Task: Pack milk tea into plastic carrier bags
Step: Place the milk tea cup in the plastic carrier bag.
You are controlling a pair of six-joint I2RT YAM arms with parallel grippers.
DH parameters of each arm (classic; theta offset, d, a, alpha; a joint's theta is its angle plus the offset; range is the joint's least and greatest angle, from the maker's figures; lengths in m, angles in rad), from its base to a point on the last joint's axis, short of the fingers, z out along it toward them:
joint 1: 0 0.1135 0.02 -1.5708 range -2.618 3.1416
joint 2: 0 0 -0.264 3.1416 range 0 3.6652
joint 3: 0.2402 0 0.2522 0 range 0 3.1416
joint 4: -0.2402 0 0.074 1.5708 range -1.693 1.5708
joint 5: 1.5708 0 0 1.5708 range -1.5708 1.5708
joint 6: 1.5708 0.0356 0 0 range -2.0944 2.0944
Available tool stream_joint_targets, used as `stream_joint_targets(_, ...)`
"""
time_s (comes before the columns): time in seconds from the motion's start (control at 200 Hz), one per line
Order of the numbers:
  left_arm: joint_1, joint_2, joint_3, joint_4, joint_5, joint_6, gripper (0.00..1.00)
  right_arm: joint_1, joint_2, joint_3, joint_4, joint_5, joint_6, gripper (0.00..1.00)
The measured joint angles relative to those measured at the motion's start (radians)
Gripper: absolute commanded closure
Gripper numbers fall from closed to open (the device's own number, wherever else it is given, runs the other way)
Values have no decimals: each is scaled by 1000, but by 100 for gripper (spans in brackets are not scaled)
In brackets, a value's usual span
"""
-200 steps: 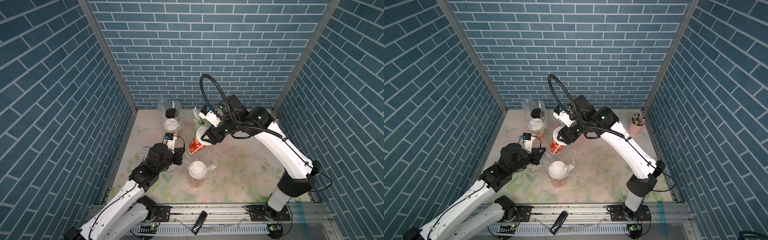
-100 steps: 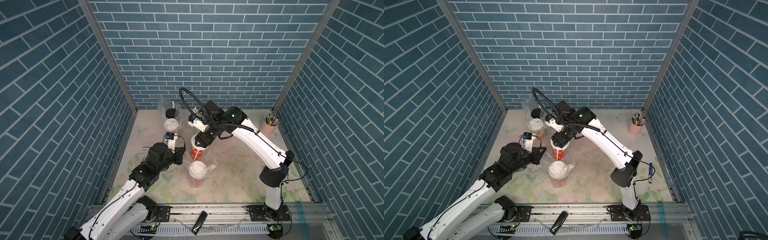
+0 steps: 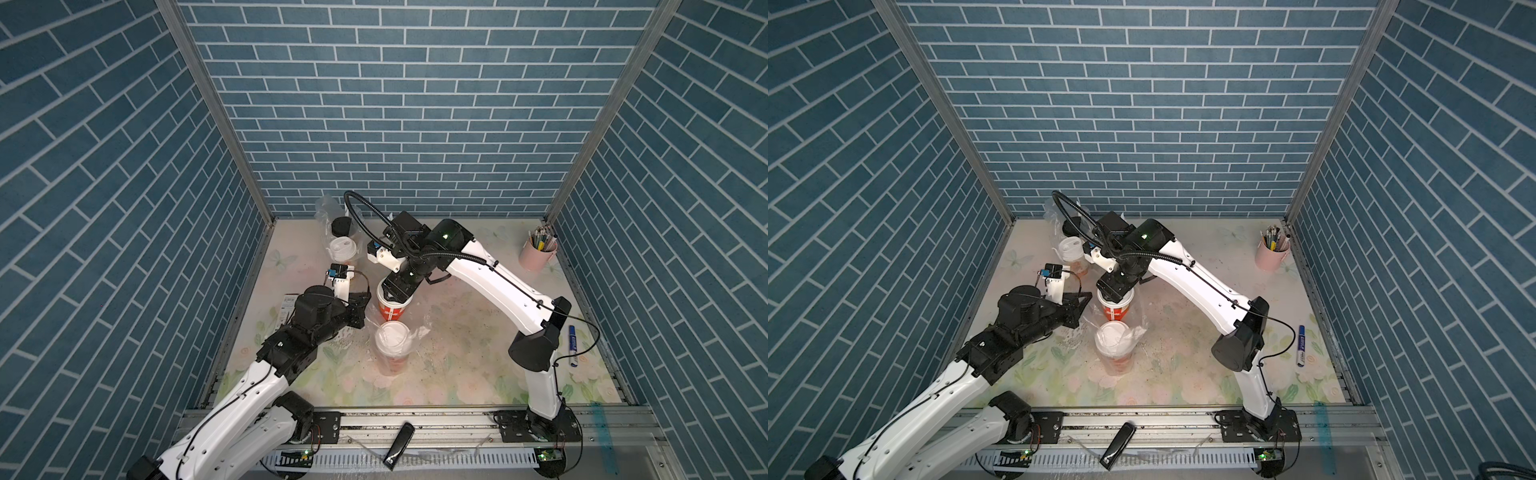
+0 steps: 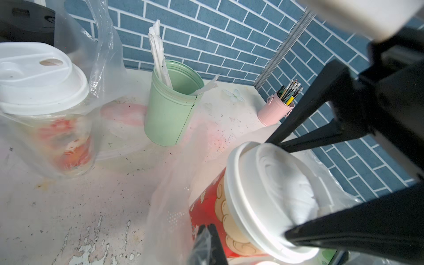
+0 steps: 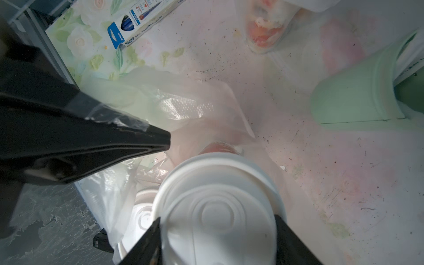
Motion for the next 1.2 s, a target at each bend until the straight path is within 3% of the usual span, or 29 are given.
stream_joint_targets(0.245, 0, -6, 1, 0, -13, 8, 100, 2, 18, -42, 22, 17, 1, 31)
stream_joint_targets(0.56, 0, -6, 2, -1, -18, 8, 100, 4, 18, -193, 118, 47, 12, 16)
stream_joint_targets(0.74, 0, -6, 2, -2, -21, 11, 100, 5, 16, -195, 158, 72, 10, 10)
stream_joint_targets(1.02, 0, -6, 2, -5, -23, 12, 100, 3, -7, -155, 154, 115, 6, 8)
stream_joint_targets(1.201, 0, -11, 0, -18, -37, 12, 100, -59, -95, -142, 192, 129, 4, 11)
